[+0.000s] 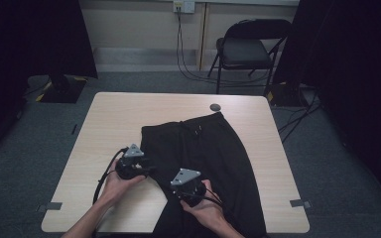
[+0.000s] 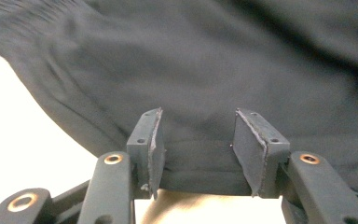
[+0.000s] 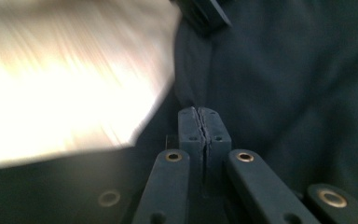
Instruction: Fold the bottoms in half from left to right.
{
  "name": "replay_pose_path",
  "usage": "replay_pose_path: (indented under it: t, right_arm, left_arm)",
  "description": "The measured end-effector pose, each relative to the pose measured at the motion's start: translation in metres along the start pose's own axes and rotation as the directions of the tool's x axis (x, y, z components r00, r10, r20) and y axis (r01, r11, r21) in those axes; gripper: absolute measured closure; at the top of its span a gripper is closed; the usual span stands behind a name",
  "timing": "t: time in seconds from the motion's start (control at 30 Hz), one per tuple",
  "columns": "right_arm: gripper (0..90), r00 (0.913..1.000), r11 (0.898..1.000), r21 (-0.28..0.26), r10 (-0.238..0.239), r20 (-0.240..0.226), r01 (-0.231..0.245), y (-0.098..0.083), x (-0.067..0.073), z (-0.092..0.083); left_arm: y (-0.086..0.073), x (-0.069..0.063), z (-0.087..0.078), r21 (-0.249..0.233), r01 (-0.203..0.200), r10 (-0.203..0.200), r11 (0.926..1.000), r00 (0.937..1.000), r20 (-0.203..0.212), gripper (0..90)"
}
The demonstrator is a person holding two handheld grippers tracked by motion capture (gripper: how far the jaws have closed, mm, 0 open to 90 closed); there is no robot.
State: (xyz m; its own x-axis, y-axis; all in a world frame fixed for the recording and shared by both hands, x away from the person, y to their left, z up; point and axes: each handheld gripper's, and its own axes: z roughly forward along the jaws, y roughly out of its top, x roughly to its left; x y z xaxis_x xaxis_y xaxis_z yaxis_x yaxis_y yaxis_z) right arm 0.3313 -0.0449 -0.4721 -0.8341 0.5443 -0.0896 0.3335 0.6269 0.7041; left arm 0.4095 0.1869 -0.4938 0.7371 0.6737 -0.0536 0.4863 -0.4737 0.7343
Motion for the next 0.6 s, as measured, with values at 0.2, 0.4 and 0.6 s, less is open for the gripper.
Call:
replay_pose_path:
  t: [0.2, 0.4, 0.6]
  right_arm:
    - [66.2, 0.9973, 0.998, -0.005, 0.062, -0.04, -0.062, -0.015, -0.006, 0.01]
    - [49.5, 0.9941, 0.996, -0.06, 0.058, -0.091, -0.064, 0.003, 0.004, 0.016]
    - [77.1, 0.9985, 0.999, -0.028, 0.046, -0.028, -0.047, -0.003, 0.002, 0.023]
  left_arm:
    - [0.0, -0.001, 0.0, 0.015, -0.014, 0.015, 0.9998, 0.9992, -0.036, 52.5]
    - [-0.001, -0.002, 0.001, 0.003, -0.005, 0.005, 1.0, 0.999, -0.044, 52.9]
    - [-0.002, 0.012, -0.011, -0.048, 0.069, -0.07, 0.9965, 0.9973, -0.024, 51.7]
